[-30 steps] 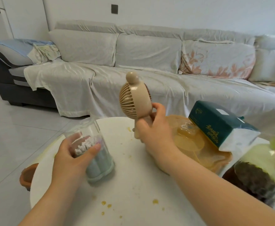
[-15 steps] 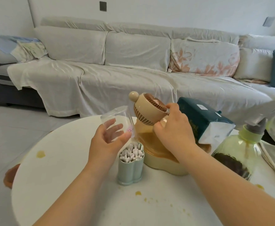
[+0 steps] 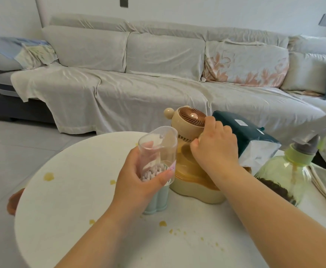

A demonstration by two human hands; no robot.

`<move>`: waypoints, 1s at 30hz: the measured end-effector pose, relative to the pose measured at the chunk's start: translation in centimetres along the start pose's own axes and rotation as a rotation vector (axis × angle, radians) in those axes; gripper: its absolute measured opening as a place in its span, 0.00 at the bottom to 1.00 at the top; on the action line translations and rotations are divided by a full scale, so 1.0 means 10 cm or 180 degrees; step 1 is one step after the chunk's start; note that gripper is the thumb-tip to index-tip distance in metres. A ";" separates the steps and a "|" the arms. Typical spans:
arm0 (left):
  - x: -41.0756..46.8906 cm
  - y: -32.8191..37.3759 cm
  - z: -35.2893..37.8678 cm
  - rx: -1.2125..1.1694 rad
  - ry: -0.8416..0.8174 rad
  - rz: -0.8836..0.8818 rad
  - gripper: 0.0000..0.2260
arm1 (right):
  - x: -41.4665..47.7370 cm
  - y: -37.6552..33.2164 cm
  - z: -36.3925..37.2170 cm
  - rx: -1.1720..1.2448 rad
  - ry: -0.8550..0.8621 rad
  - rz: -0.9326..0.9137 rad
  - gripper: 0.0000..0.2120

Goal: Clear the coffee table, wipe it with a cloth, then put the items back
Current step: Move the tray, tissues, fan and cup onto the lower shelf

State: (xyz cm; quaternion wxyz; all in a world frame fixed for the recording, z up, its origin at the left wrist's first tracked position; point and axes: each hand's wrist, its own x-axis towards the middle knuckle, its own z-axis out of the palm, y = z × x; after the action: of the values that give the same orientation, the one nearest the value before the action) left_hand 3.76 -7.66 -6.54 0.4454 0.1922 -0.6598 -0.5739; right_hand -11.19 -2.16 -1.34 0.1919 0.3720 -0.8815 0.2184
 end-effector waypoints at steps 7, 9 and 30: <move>0.03 -0.03 -0.05 0.0016 -0.0082 -0.0185 0.25 | 0.04 0.00 0.03 -0.0154 -0.0011 -0.0092 0.23; 0.01 -0.06 -0.06 0.0056 -0.0094 -0.0199 0.23 | 0.04 0.00 0.04 -0.0187 0.0006 -0.0118 0.23; -0.14 -0.38 -0.13 0.1106 -0.0726 -0.0559 0.24 | -0.04 0.15 0.00 -0.0267 -0.0294 0.0070 0.31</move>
State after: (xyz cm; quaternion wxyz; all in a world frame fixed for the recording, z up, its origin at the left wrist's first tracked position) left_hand 4.57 -8.39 -10.60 0.2764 0.2566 -0.7756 -0.5062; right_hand -12.07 -1.01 -1.89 0.1640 0.3636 -0.9019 0.1660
